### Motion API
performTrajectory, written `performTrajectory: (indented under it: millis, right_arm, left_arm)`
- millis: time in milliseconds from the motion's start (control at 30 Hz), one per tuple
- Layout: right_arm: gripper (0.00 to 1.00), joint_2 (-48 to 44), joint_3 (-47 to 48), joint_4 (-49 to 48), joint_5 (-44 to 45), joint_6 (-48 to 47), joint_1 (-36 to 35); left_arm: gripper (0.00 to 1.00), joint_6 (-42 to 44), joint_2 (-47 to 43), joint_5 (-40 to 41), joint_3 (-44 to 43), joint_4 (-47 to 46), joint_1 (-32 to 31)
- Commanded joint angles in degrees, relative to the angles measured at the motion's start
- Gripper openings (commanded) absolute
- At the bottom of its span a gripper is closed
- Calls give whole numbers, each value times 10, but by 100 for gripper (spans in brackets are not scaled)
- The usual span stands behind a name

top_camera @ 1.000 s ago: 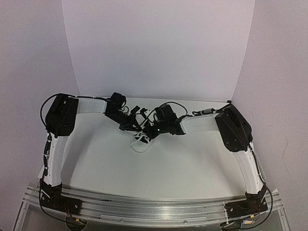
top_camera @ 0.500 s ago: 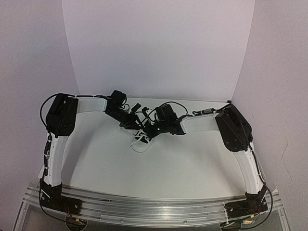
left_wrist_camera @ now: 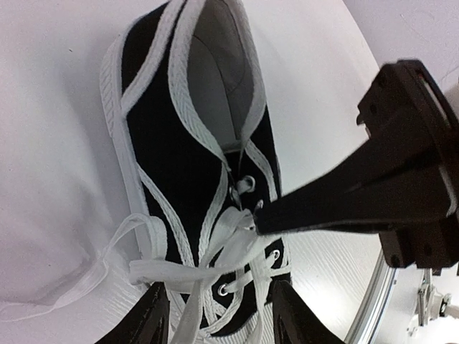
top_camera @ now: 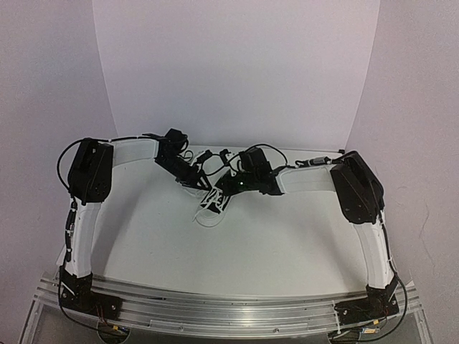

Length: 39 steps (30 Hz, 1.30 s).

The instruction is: Tie the shoes

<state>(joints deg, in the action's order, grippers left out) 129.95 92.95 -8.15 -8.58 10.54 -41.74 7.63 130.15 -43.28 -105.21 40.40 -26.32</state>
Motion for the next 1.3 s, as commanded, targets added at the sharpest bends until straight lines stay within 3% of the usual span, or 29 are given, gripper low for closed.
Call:
performTrajectory:
  millis: [0,300,533,667,833,1033,1267]
  right_arm:
    - [0,-22,7,-18,-1,15,4]
    - [0,-21,-16,-18,-19,18,4]
    - [0,-6,-10,-7,-29,16,2]
    - [0,5,-1,8,-26,8,-2]
    - [1,17,9,29,-29,2,-3]
    - [12,28,20,40,-42,-15,-9]
    - [16,51,51,77,-24,-33,-10]
  left_arm:
    - [49,71,-24,-26,-24,22,2]
    - [46,85,-17,-39,-34,20,2]
    - [50,210,10,23,-86,81,3]
    - [50,263,19,40,-65,95,4]
    - [49,273,16,24,-36,86,5]
    - [45,268,13,5,-3,85,6]
    - [38,257,13,37,30,42,5]
